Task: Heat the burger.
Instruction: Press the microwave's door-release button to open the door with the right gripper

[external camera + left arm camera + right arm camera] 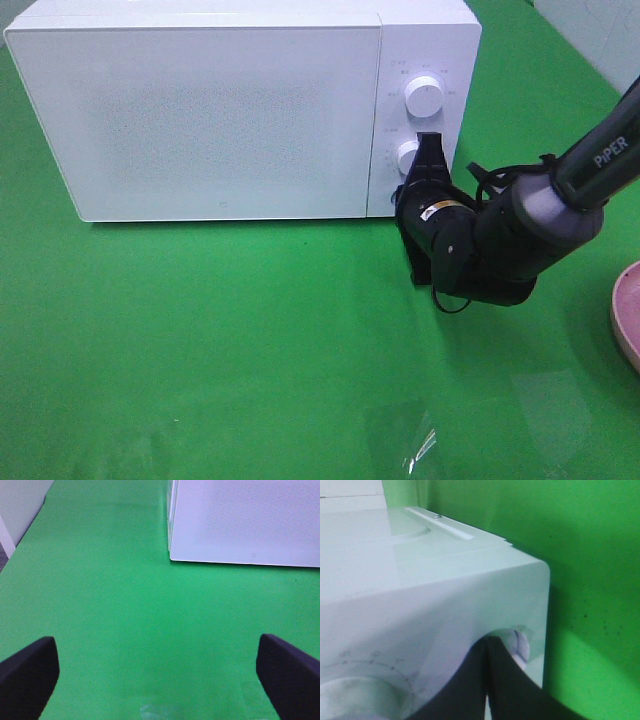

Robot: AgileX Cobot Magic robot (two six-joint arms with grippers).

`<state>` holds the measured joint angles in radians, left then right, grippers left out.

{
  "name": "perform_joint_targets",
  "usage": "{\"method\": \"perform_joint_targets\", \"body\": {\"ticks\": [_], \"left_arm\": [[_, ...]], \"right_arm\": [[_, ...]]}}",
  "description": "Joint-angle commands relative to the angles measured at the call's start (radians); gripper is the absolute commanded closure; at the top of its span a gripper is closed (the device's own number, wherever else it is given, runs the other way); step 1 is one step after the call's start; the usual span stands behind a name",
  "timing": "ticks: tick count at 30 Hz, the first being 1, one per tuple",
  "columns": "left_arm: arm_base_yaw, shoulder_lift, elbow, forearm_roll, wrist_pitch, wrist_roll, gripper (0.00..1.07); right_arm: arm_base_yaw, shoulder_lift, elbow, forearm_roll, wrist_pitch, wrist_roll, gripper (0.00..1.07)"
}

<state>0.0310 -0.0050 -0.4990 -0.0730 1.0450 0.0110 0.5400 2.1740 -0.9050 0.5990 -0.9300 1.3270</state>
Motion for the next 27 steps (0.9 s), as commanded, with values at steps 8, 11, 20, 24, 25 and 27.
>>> {"method": "perform_joint_targets", "body": {"ticks": [8,11,20,24,25,27], "left_arm": [[-0.006,-0.019,0.003,0.001,-0.01,-0.002,0.07],[-0.006,-0.019,0.003,0.001,-0.01,-0.002,0.07],[-0.006,-0.019,0.003,0.001,-0.01,-0.002,0.07],[-0.006,-0.019,0.003,0.001,-0.01,-0.002,0.07],[-0.006,-0.019,0.003,0.001,-0.01,-0.002,0.07],[-0.006,-0.019,0.003,0.001,-0.01,-0.002,0.07]], "right_arm": [[-0.039,-0.021,-0.102,-0.004,-0.354,-0.054,1.07],[-0.039,-0.021,-0.102,-0.013,-0.343,-0.054,1.07],[-0.036,-0.034,-0.081,-0.019,-0.258,-0.052,1.07],[-0.035,-0.034,-0.053,-0.057,-0.212,-0.03,1.07],[-0.025,-0.034,-0.035,-0.064,-0.2,-0.015,1.07],[-0.023,-0.035,-0.018,-0.068,-0.196,-0.008,1.07]]}}
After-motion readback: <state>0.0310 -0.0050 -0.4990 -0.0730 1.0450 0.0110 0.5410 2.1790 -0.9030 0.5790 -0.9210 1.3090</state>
